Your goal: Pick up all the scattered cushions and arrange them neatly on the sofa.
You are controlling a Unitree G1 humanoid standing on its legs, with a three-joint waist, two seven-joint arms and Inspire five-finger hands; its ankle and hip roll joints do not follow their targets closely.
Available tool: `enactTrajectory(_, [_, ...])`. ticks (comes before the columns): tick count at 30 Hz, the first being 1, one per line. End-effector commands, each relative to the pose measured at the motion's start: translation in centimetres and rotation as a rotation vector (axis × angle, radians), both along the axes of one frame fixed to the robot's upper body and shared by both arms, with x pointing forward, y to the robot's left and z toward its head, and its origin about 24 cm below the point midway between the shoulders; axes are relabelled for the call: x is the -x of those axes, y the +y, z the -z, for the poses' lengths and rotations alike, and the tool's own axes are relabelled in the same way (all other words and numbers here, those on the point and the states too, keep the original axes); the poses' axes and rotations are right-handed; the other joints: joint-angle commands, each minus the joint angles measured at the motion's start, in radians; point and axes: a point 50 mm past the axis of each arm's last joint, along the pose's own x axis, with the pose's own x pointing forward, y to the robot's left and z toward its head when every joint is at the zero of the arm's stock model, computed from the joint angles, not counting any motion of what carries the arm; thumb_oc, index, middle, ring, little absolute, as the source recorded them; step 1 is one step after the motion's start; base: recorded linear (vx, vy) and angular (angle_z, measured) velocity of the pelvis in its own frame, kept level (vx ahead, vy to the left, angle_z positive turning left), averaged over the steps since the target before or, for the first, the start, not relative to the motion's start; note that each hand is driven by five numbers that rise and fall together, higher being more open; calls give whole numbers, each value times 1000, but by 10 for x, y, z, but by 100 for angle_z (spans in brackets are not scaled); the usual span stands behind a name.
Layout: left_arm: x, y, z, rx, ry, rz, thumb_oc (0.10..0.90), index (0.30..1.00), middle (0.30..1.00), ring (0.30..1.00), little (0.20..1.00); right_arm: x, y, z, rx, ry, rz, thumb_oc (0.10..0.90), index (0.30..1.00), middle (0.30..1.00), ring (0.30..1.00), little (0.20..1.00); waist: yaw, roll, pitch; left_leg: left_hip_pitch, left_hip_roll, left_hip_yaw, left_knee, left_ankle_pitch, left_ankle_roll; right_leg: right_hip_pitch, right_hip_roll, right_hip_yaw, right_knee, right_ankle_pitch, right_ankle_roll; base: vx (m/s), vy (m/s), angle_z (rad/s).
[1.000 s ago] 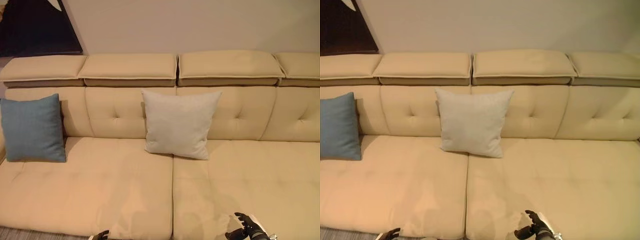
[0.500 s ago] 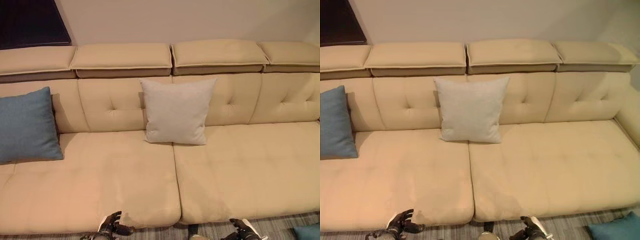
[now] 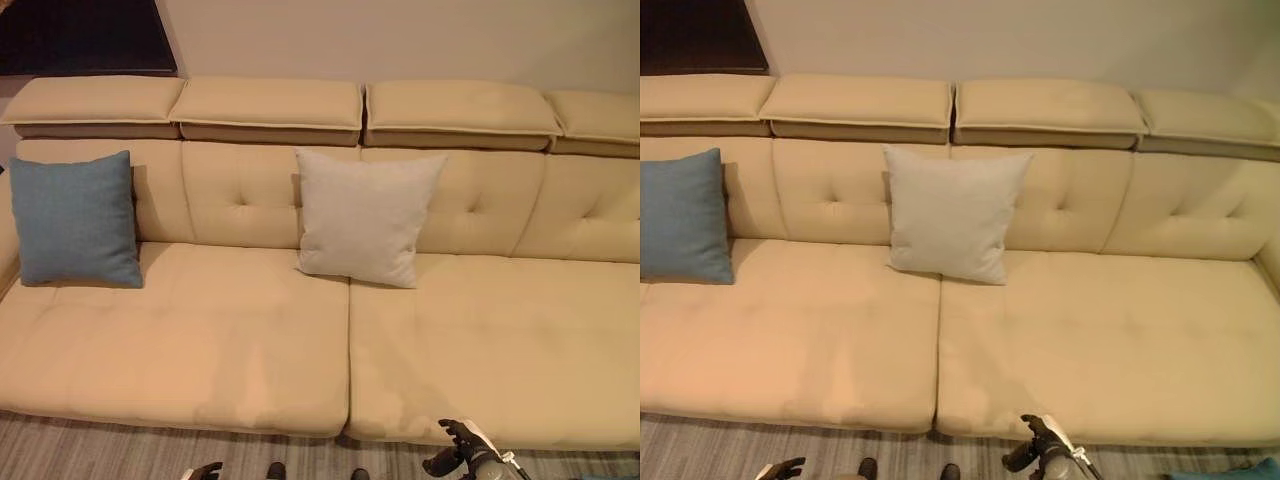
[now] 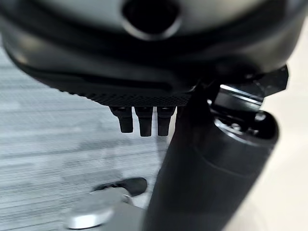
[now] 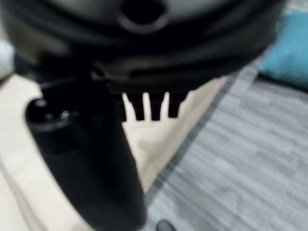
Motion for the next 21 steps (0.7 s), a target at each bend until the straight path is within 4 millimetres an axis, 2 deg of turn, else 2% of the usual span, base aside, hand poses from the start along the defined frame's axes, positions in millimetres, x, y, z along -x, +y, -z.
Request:
enactTrajectory(1, [-35,-6,-10,12,-120,48,800,900,900,900,900,-7,-16,-9,50,-57,45,800,900,900,900,900,-19,-14,17,-20,-121,-33,68,-142,46,-2,-81,59,53,-13,124,-98,5,10])
enactTrajectory(2, [-36,-11,-9,24,-122,54,800,900,900,900,900,-4,-17,-8,60,-43,45,800,900,900,900,900,-12,-16,26,-36,-131,-97,94,-149,39,-5,-82,77,46,-4,122,-86,11,-12])
enactTrajectory(3, [-36,-11,-9,24,-123,54,800,900,900,900,900,-4,-18,-8,60,-43,45,800,900,900,900,900,-12,-16,26,-36,-131,-97,95,-149,39,-5,-82,77,46,-4,122,-69,23,-42])
enactTrajectory(5, [-34,-13,-7,29,-110,53,800,900,900,900,900,-1,-19,-7,69,-29,46,800,900,900,900,900,-11,-20,24,-37,-116,-141,92,-158,30,-12,-89,99,43,4,124,-64,85,-61])
enactTrajectory(6, [-35,-17,-6,40,-106,63,800,900,900,900,900,1,-20,-6,76,-16,49,800,900,900,900,900,-8,-17,26,-40,-114,-208,105,-148,27,-28,-93,120,46,13,126,-81,109,-41])
enactTrajectory(7, [-35,-17,-6,40,-106,63,800,900,900,900,900,1,-20,-6,76,-16,49,800,900,900,900,900,-8,-17,26,-40,-114,-208,105,-148,27,-28,-92,120,47,13,126,-94,130,-37])
enactTrajectory(9, [-38,-21,-6,48,-116,72,800,900,900,900,900,2,-21,-6,76,-10,58,800,900,900,900,900,-11,-11,27,-31,-108,-273,105,-143,20,-46,-95,143,50,21,130,-61,93,-55])
enactTrajectory(10, [-38,-21,-6,48,-116,72,800,900,900,900,900,2,-21,-6,76,-10,58,800,900,900,900,900,-11,-11,27,-31,-108,-273,105,-143,20,-46,-95,143,50,21,130,-86,178,-65])
enactTrajectory(11, [-43,-24,-8,53,-132,79,800,900,900,900,900,3,-23,-6,84,0,59,800,900,900,900,900,-19,1,27,-10,-109,-317,73,-161,25,-78,-104,165,63,34,139,-105,238,-55])
enactTrajectory(13, [-50,-27,-10,47,-147,105,800,900,900,900,900,-3,-23,-8,83,-11,65,800,900,900,900,900,-37,6,35,6,-125,-307,52,-192,46,-140,-137,197,88,71,164,-189,345,-44])
enactTrajectory(14, [-50,-27,-10,47,-147,105,800,900,900,900,900,-3,-23,-8,83,-11,65,800,900,900,900,900,-34,5,35,5,-125,-304,54,-193,47,-141,-137,200,89,71,165,-185,285,-95])
enactTrajectory(16, [-58,-26,-13,31,-163,144,800,900,900,900,900,-9,-17,-8,82,-13,41,800,900,900,900,900,-35,-2,48,9,-163,-290,35,-202,71,-194,-168,238,80,120,205,-211,264,-112])
enactTrajectory(18, [-59,-23,-14,20,-165,147,800,900,900,900,900,-11,-16,-8,81,-16,36,800,900,900,900,900,-34,-3,52,4,-177,-279,31,-198,79,-217,-179,254,80,137,218,-241,221,-78])
enactTrajectory(19, [-60,-18,-15,8,-165,139,800,900,900,900,900,-14,-13,-8,81,-22,25,800,900,900,900,900,-33,2,67,-8,-180,-255,28,-183,90,-251,-184,250,101,137,216,-349,244,-110])
enactTrajectory(21, [-60,-16,-15,4,-160,135,800,900,900,900,900,-15,-14,-9,84,-30,23,800,900,900,900,900,-26,7,72,-19,-178,-233,29,-173,96,-251,-185,227,126,120,207,-237,155,-123])
